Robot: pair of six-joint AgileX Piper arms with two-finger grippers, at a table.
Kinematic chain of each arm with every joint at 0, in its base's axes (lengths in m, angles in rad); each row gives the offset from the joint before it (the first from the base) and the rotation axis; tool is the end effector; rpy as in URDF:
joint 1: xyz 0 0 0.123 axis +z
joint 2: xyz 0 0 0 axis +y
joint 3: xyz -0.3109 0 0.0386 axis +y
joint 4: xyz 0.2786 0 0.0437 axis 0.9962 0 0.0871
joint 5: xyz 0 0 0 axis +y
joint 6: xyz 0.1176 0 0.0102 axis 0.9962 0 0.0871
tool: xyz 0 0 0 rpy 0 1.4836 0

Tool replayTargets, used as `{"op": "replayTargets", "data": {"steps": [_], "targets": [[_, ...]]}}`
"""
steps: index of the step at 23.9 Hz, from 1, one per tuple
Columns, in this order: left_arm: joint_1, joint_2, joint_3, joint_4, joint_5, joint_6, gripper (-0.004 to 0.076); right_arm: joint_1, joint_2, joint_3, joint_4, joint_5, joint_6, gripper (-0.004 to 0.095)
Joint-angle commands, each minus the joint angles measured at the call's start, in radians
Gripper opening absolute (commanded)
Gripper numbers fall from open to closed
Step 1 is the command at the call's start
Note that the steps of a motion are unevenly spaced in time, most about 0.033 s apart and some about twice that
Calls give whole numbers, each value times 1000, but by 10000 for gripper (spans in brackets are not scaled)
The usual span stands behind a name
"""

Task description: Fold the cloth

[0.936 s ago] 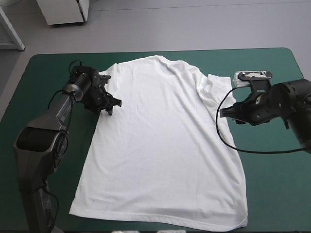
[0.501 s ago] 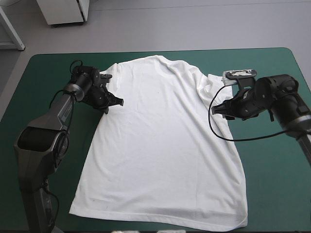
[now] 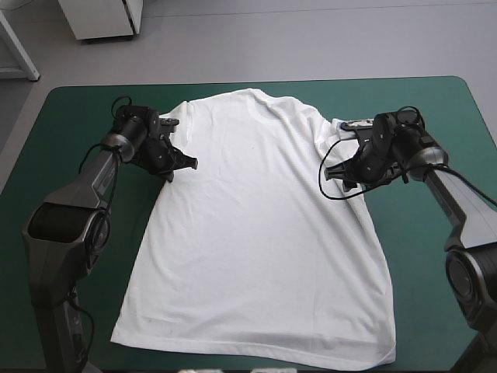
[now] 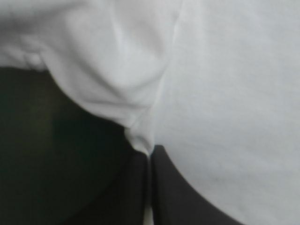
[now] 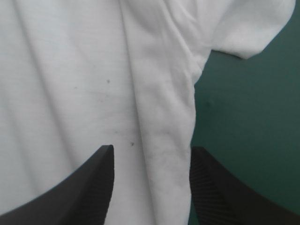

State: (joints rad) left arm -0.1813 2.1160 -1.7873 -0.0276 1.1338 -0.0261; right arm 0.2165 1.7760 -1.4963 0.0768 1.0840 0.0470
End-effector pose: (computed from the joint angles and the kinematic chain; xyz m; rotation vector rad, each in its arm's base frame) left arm 0.4862 -0.0921 0.2045 0.2150 2.9412 -0.0683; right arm 0.4038 0.0970 0.2719 -0.2049 2.8479 0.1592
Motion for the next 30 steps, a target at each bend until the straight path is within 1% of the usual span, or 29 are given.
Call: {"op": "replayTargets", "data": {"steps": [1,7,12,15,16,17,18,19,24,28,30], "targets": [[2,-36,-15,-7,-19,-11,-9,-30,22,-33,-15,24,-13,476],[2,-36,-15,-9,-22,-11,-9,-41,65,-35,-17,-63,-13,468],[2,-36,-15,-11,-24,-11,-9,-41,121,-35,-4,-74,-13,468],[2,-36,-15,-11,-24,-11,-9,-41,156,-33,-2,-54,-6,453],[2,-36,-15,-11,-24,-11,-9,-41,165,-33,-2,-38,5,353],[2,-36,-15,-11,-24,-11,-9,-41,164,-33,-2,-34,5,273],[2,-36,-16,-15,-16,-11,-9,-41,158,-35,-4,-31,5,55],[2,-40,-19,-15,-14,-11,-9,-41,149,-35,-4,-31,13,-11],[2,-71,-76,-13,18,0,-9,-41,93,-86,-36,-38,17,-15],[2,-116,-166,-12,64,20,-9,-41,55,-197,-103,-10,32,-15],[2,-138,-207,-32,82,26,-9,-41,48,-257,-121,23,32,-15]]}}
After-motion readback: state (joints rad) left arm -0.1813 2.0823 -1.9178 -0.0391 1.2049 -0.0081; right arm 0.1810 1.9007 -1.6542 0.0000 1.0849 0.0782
